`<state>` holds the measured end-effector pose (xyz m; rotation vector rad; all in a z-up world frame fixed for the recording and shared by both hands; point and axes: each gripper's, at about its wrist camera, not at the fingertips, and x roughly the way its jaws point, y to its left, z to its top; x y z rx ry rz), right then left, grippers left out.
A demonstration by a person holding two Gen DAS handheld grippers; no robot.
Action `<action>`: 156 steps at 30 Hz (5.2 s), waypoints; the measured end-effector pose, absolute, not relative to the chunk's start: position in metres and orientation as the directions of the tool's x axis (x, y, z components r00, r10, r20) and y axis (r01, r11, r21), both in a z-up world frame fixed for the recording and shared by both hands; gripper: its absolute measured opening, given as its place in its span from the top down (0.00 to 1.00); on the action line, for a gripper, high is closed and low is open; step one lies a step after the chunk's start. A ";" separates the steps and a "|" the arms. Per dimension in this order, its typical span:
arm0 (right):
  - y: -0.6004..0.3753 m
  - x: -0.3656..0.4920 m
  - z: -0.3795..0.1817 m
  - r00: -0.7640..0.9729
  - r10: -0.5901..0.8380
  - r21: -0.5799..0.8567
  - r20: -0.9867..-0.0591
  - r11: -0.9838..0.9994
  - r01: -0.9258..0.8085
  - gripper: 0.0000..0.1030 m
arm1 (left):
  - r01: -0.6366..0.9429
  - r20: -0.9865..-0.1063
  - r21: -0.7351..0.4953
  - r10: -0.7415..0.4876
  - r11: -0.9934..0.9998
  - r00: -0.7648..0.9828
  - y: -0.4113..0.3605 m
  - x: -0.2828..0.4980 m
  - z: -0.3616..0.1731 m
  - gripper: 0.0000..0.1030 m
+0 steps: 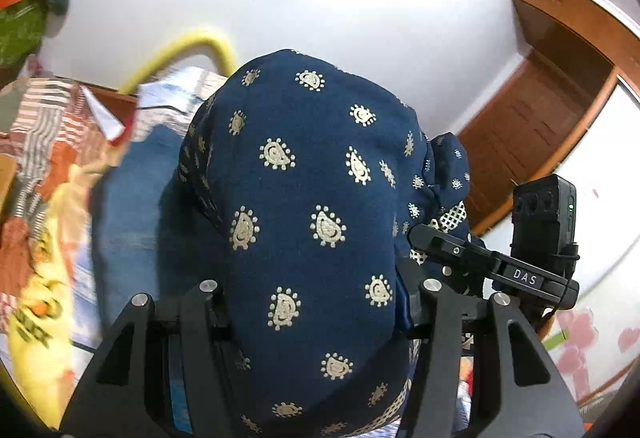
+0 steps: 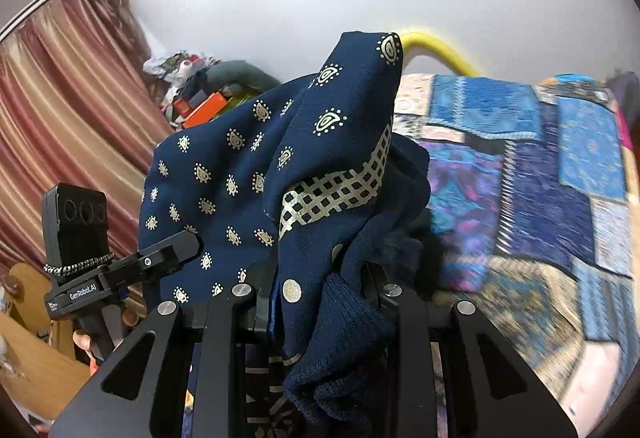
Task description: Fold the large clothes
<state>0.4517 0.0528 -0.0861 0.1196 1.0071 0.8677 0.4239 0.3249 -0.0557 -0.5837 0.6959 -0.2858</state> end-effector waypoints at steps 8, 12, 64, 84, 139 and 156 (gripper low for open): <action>0.128 0.491 -0.205 0.084 0.633 0.516 -0.770 0.695 -0.501 0.75 | -0.161 -0.688 -0.521 -0.301 0.838 0.660 0.398 0.462 -0.144 0.45; 0.144 0.492 -0.235 0.086 0.567 0.450 -0.819 0.729 -0.516 0.68 | -0.166 -0.724 -0.453 -0.253 0.876 0.642 0.400 0.464 -0.164 0.35; -0.058 0.109 0.060 0.729 0.631 0.008 -0.265 0.758 -0.652 0.46 | -0.255 -0.063 -0.010 0.254 0.967 0.965 0.135 0.044 0.067 0.15; -0.060 0.090 0.054 0.794 0.554 -0.061 -0.249 0.809 -0.584 0.00 | -0.295 -0.088 -0.101 0.287 0.950 0.954 0.126 0.010 0.048 0.00; -0.076 0.101 0.045 0.776 0.541 -0.012 -0.323 0.818 -0.575 0.00 | -0.285 -0.174 -0.139 0.260 0.949 0.950 0.145 0.032 0.029 0.00; -0.076 0.105 0.044 0.775 0.534 -0.006 -0.340 0.822 -0.569 0.00 | -0.272 -0.183 -0.114 0.249 0.956 0.951 0.138 0.033 0.027 0.00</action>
